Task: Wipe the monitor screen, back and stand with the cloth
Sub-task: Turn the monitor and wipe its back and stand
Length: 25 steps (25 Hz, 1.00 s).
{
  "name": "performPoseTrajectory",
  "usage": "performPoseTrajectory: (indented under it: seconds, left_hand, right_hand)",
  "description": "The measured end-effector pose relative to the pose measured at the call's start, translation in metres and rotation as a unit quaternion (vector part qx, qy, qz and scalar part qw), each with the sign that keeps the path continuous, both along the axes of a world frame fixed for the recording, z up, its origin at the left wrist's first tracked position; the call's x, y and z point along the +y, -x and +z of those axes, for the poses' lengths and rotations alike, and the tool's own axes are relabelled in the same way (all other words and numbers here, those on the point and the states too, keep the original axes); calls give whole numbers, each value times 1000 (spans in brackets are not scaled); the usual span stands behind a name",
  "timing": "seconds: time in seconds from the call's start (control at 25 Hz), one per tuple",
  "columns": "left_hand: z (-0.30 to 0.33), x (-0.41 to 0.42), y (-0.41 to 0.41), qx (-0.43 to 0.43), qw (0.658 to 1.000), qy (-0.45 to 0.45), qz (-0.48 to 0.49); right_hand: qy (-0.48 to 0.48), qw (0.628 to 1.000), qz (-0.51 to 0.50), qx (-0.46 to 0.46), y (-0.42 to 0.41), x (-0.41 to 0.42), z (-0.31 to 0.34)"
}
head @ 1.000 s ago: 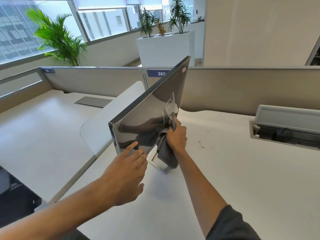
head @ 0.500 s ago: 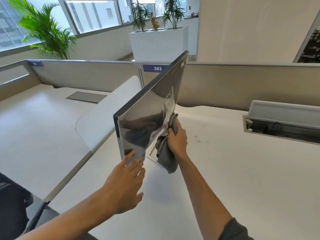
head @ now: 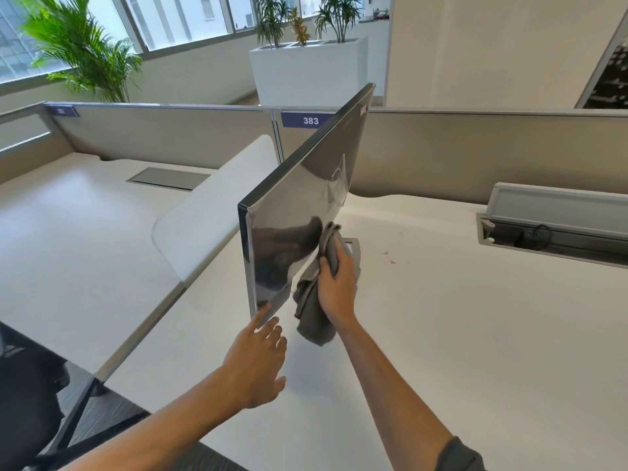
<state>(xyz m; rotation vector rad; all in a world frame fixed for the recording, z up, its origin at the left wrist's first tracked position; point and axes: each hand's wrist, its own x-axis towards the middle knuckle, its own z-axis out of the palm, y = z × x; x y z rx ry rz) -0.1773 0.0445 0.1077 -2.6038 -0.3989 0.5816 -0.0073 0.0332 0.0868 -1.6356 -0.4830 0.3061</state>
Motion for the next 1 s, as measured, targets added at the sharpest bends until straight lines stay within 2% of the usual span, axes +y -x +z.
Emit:
performPoseTrajectory:
  seconds: [0.12,0.24,0.32,0.48,0.56,0.72,0.8,0.88,1.0]
  left_hand:
    - [-12,-5,9,-48,997,49,31]
    - [-23,-7,19,-96,989,92,62]
    - [-30,-6,26,-82,990,95,63]
    - [-39,-2,43,-95,988,95,72]
    - [-44,-1,51,-110,984,123,69]
    - [-65,5,63,-154,970,180,56]
    - [-81,15,70,-171,965,186,71]
    - [-88,17,72,-214,951,210,77]
    - [-70,10,68,-240,927,249,147]
  right_hand:
    - [-42,999,22,3,22,7,4]
    - [20,997,69,12,55,-4,-25]
    - [60,992,107,30,60,-11,-37]
    - [-28,999,-12,14,75,-12,-27]
    - [-48,999,-5,22,101,-11,-23]
    - [19,999,25,19,123,-13,-40]
    - [65,995,38,64,113,-13,-48]
    - [39,995,12,94,111,-15,-44]
    - [-42,997,-18,66,130,-14,-34]
